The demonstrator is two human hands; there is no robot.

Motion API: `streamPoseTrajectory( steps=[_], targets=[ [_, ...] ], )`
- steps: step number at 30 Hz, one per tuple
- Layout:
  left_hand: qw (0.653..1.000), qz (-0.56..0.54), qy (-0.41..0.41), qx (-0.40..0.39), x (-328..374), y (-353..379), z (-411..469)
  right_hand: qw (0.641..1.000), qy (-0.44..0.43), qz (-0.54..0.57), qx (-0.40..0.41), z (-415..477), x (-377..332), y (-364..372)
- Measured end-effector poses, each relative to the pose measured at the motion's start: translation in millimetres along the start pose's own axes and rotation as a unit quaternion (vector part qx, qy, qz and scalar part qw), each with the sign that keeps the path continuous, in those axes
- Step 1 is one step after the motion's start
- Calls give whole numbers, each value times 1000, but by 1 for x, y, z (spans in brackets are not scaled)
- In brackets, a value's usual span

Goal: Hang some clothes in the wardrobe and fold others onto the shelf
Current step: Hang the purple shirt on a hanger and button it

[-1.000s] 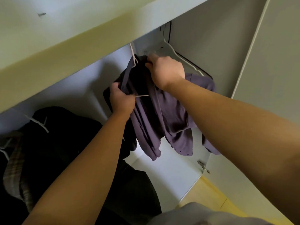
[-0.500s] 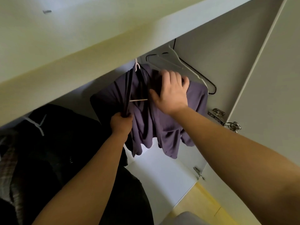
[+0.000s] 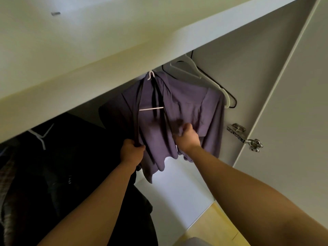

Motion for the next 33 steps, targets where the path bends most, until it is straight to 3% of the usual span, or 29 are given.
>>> streamPoseTrajectory(
  steps=[4,8,10,16,22,33],
  targets=[
    [1000,-19,-10,-2,-7,6,-7,996,17,-2,-85,18,-2,22],
    [1000,20,-8,-20,-14,15,-14,984,14,168,-67,23,0,30],
    [999,32,-8,-25,-17,20,-17,980,8,187,-68,15,3,34],
    [998,38,-28,-38,-34,41,-32,996,5,-30,-79,-27,52,39],
    [993,74,-27,-83,-57,76,-54,989,59,-84,-105,-66,132,42],
    [988,72,-72,-117,-92,119,-90,965,119,-188,-139,-114,167,20]
  ],
)
Point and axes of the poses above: each hand's wrist, its own z-axis towards the middle knuckle, its own y-axis out of the palm, x = y × z, the point moved 6 cm from there along z, towards the middle knuckle, and after that the axes turned 12 degrees about -x, right-handed, at the moved point
